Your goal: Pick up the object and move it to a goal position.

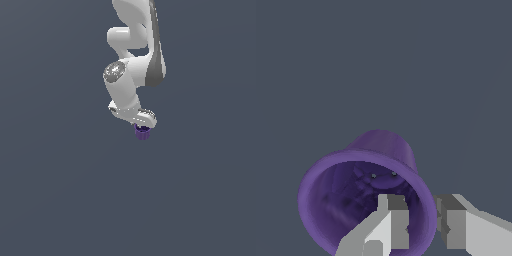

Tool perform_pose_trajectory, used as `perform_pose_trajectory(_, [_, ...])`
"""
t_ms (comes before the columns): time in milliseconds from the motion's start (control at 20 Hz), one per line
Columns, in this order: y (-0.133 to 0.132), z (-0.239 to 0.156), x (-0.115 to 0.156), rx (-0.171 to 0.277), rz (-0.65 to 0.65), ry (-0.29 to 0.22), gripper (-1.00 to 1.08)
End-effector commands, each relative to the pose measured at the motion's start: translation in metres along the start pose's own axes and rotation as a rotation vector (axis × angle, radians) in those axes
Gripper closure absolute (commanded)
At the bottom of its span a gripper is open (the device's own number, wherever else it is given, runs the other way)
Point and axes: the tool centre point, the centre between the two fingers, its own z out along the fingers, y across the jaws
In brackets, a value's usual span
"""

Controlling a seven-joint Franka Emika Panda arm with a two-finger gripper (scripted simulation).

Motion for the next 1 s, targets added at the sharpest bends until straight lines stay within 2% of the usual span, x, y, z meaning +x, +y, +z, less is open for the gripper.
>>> perform_pose_trajectory(0, [0.002, -0.025, -0.002, 0.0, 0.0, 0.002, 1.08])
perform_pose_trajectory(950, [0.013, -0.228, -0.015, -0.002, 0.001, 0.002, 1.08])
